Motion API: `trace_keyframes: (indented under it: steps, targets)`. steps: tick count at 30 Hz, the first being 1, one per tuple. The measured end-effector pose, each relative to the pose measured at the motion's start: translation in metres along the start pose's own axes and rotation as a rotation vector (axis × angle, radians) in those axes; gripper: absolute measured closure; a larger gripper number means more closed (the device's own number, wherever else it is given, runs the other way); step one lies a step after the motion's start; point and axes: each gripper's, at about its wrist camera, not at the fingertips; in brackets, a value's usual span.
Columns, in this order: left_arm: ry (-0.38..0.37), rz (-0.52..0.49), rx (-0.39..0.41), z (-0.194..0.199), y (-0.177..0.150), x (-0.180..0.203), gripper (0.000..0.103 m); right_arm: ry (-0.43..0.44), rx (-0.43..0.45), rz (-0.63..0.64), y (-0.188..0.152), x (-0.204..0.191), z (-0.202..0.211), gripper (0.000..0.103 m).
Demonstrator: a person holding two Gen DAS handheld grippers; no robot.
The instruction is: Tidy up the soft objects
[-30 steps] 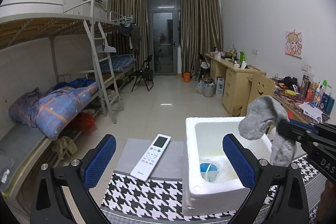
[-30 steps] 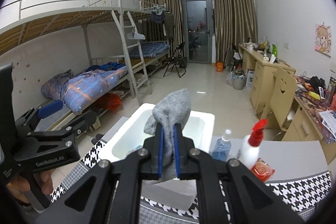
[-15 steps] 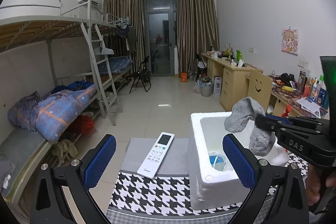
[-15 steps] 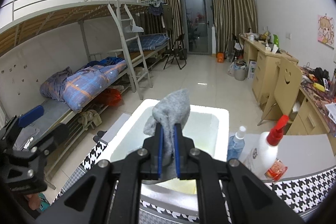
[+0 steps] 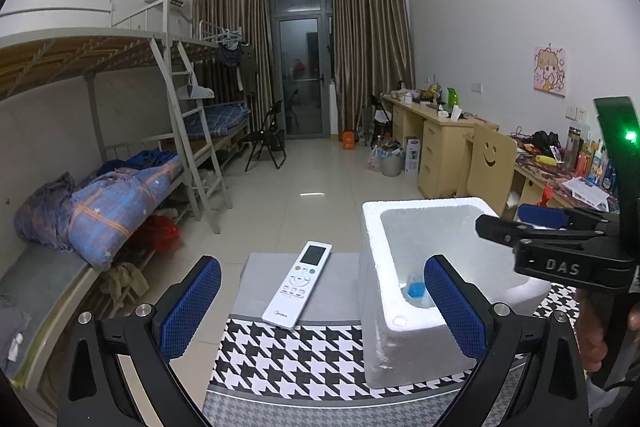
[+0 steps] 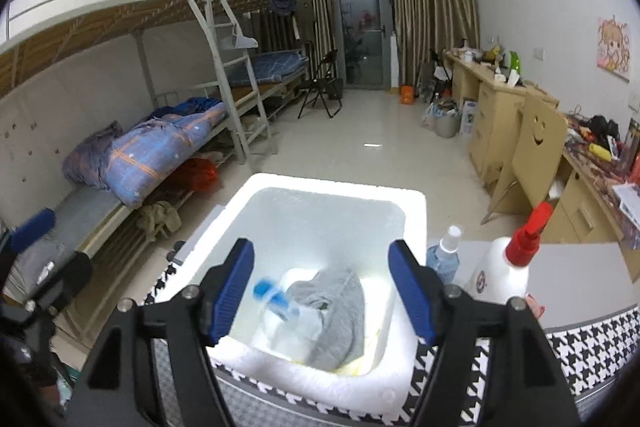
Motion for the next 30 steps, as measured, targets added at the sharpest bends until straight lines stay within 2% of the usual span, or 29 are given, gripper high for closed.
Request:
trace_keyframes:
  steps: [8, 19, 25, 30]
  targets:
    - [-0.006, -0.009, -0.004, 0.004, 0.0, 0.014, 0.001, -0.023, 0.054, 0.024, -0.003, 0.001, 0.028, 0.012]
    - [-0.011, -0.019, 0.001, 0.02, -0.002, 0.038, 0.001, -0.02, 0.091, 0.018, -0.012, 0.013, 0.057, 0.012]
    - [-0.026, -0.033, 0.031, 0.04, -0.003, 0.055, 0.001, -0.004, 0.099, -0.038, -0.016, 0.026, 0.078, 0.012]
    - [-0.048, -0.043, 0.04, 0.052, -0.005, 0.074, 0.001, -0.027, 0.126, -0.02, -0.028, 0.03, 0.098, 0.012]
Point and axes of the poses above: each gripper's, at about its wrist camera, not at the fingertips, and z roughly against the way its jaws point, x to its right, y to its top, and after that the axes turned 7 degrees about -y, right-handed
